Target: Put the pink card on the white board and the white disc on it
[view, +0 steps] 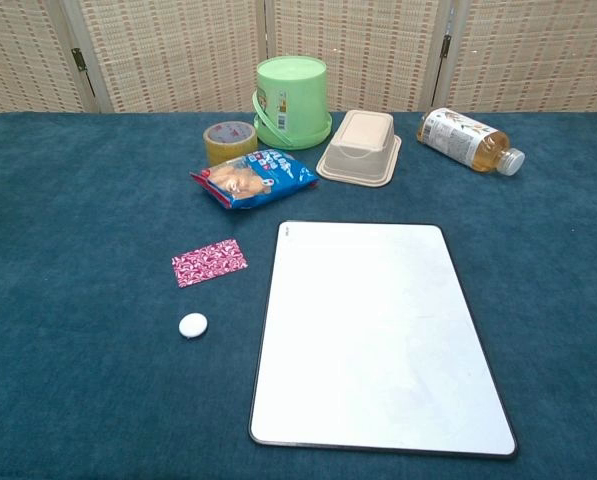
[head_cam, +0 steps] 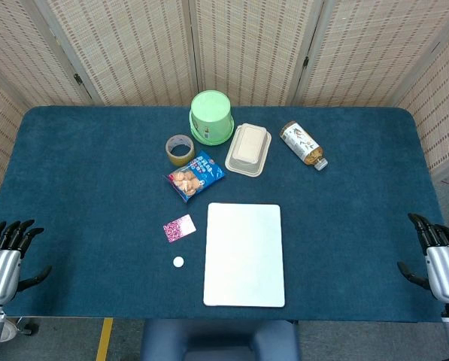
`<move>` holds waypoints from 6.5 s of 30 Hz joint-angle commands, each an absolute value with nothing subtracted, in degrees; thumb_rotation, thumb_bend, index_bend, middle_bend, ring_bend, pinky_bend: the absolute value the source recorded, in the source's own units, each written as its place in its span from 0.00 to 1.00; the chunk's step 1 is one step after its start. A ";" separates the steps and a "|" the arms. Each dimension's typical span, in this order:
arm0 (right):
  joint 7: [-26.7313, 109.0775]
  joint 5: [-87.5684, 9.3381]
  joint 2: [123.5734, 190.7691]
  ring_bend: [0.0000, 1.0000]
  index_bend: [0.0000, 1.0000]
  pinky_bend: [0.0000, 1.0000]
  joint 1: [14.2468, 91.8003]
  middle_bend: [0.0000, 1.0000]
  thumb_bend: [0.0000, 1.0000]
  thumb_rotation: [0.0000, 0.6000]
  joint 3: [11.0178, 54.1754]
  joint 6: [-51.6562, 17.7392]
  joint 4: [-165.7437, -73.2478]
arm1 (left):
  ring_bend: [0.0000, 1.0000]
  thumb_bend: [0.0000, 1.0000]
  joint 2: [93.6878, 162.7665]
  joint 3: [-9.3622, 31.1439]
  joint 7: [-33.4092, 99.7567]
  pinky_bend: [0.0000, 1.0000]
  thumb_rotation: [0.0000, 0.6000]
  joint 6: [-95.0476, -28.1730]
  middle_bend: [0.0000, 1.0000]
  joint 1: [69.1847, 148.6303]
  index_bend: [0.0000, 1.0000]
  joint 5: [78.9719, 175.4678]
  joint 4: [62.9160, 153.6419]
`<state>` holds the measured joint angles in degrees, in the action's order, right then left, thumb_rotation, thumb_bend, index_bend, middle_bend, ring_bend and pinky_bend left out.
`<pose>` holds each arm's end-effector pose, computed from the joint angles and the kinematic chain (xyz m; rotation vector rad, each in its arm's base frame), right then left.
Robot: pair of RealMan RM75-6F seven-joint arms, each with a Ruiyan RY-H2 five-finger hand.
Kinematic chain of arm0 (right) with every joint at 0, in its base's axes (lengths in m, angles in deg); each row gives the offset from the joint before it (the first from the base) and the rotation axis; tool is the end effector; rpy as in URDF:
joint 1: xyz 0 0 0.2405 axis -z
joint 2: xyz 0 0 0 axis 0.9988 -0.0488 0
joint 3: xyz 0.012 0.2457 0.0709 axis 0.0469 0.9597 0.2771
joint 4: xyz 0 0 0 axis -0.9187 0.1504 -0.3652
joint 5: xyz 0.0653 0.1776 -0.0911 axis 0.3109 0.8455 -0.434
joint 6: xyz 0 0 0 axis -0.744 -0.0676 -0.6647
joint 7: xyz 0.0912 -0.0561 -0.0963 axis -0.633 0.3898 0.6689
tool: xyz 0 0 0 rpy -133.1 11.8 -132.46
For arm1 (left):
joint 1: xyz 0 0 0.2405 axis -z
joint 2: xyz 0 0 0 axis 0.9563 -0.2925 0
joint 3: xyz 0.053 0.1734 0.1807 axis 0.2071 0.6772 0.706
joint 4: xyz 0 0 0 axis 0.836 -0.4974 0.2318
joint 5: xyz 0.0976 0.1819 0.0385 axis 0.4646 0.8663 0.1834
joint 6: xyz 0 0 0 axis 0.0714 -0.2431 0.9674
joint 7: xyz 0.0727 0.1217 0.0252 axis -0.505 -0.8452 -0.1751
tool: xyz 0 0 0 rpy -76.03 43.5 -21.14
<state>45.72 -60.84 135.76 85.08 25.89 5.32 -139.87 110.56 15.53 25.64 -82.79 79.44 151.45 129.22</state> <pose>-0.3150 -0.1682 0.1735 1.3372 -0.8788 0.8405 -0.2996 0.1915 0.1527 -1.4125 -0.8060 -0.8634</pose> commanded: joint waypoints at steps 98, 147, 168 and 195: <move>40.95 -60.12 133.21 0.21 0.07 0.16 87.75 0.14 0.25 1.00 25.50 5.90 -139.57 | 0.10 0.26 142.29 8.44 -3.93 0.00 1.00 -50.41 0.12 122.81 0.25 108.42 116.18; 40.51 -60.18 133.28 0.21 0.08 0.16 87.89 0.14 0.25 1.00 25.59 5.66 -139.48 | 0.11 0.29 142.52 10.47 -4.35 0.00 1.00 -52.36 0.12 124.11 0.40 105.35 114.98; 41.39 -59.98 133.09 0.21 0.09 0.16 87.99 0.14 0.25 1.00 25.61 5.65 -140.34 | 0.11 0.31 140.35 10.22 -1.13 0.00 1.00 -53.80 0.13 123.06 0.45 111.92 118.35; 39.93 -58.91 133.35 0.21 0.09 0.16 88.77 0.14 0.25 1.00 25.54 5.70 -139.06 | 0.11 0.30 144.29 9.38 -5.02 0.00 1.00 -51.11 0.13 130.39 0.41 121.52 127.12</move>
